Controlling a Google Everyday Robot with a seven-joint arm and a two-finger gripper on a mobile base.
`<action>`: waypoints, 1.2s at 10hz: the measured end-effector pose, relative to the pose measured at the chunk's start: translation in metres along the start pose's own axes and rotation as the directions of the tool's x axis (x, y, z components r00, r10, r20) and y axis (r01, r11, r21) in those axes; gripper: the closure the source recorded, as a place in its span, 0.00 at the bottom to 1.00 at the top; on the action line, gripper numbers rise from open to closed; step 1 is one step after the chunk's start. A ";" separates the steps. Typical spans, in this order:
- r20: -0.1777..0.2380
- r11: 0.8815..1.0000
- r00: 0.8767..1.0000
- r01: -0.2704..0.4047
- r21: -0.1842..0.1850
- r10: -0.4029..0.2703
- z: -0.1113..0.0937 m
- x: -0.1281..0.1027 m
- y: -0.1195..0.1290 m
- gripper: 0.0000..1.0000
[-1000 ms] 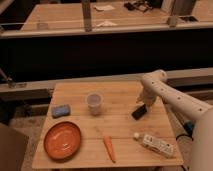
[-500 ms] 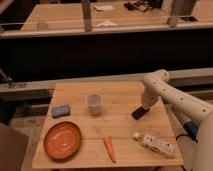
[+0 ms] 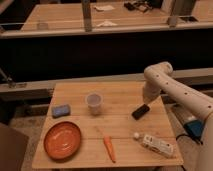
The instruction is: Place the eraser in the ceramic cup
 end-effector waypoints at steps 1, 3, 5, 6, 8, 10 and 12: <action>0.002 1.000 1.000 0.000 0.000 0.000 0.001 0.000 0.000 0.61; 0.013 1.000 1.000 0.010 -0.002 -0.010 0.019 -0.005 -0.002 0.39; 0.014 1.000 1.000 0.021 -0.006 -0.020 0.031 -0.008 -0.002 0.30; 0.015 1.000 1.000 0.023 -0.005 -0.023 0.031 -0.008 -0.002 0.30; 0.022 1.000 0.999 0.027 -0.011 -0.026 0.031 -0.008 -0.002 0.33; 0.024 0.999 0.999 0.034 -0.012 -0.034 0.042 -0.007 -0.004 0.41; 0.024 0.999 0.999 0.040 -0.015 -0.039 0.054 -0.009 -0.001 0.41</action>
